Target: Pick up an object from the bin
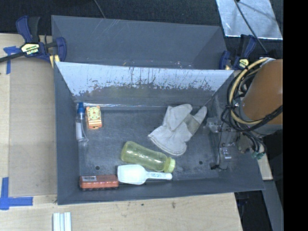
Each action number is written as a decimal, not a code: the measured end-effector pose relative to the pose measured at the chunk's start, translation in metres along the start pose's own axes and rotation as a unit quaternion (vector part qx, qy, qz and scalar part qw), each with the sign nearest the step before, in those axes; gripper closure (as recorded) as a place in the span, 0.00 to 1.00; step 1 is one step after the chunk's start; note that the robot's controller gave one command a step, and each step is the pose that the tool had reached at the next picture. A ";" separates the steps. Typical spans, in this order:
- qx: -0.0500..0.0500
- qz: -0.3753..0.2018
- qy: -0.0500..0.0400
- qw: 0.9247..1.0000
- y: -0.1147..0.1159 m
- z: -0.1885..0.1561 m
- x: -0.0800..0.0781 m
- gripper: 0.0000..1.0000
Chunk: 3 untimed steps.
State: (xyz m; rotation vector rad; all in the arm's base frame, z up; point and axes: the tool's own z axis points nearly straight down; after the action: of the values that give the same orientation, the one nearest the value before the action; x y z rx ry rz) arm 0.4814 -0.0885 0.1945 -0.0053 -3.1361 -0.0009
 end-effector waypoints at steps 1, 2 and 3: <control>0.001 -0.001 -0.004 1.000 0.000 -0.005 -0.002 0.00; 0.001 -0.004 -0.004 1.000 0.051 -0.038 -0.046 0.00; 0.000 0.018 -0.010 1.000 0.074 -0.014 -0.054 0.00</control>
Offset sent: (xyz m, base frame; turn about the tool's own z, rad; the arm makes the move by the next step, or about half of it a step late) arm 0.0588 0.0687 0.0474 -0.0177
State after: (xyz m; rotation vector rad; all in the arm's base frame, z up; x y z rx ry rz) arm 0.5357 -0.0150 0.2082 -0.0606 -3.1562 -0.0016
